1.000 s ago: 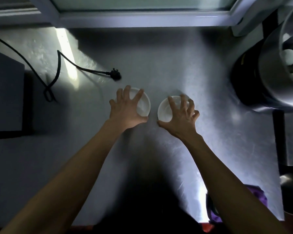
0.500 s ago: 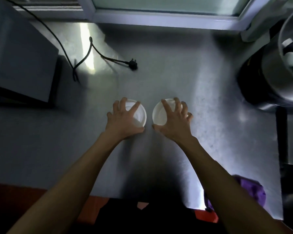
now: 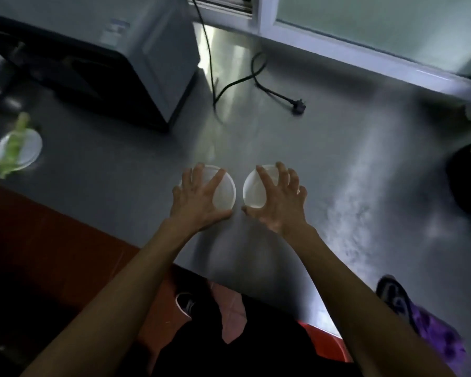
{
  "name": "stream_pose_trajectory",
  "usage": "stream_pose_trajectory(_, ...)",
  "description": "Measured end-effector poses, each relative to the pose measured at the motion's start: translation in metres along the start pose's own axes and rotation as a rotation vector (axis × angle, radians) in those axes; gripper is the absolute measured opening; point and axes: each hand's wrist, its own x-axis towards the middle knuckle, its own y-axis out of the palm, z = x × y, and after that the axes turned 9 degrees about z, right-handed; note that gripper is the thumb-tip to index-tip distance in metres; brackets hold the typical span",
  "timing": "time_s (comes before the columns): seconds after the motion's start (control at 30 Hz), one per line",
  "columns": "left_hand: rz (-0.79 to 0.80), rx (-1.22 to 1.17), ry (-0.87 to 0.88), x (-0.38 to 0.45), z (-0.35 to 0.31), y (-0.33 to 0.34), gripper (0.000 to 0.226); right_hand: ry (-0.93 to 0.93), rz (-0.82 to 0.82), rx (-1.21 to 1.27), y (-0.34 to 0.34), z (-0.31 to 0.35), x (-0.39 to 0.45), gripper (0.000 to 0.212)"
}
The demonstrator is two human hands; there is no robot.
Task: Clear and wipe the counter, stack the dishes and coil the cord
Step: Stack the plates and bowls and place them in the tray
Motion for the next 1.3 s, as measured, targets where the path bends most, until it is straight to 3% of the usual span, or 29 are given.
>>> stream_pose_trajectory(0.5,-0.137,-0.213,-0.28,-0.165,0.235,0.01,0.103,-0.276,0.044,-0.149,0.059,0.259,-0.035,0.105)
stream_pose_trajectory(0.7,-0.201,-0.252,-0.404,-0.209,0.301,0.012,0.105,-0.412,0.04,-0.182,0.075,0.35,-0.036,0.105)
stream_pose_trajectory(1.3,-0.167,-0.249,-0.628,-0.173,0.439,-0.04,0.11,-0.611,0.128,-0.237,0.087,0.491,0.092,0.108)
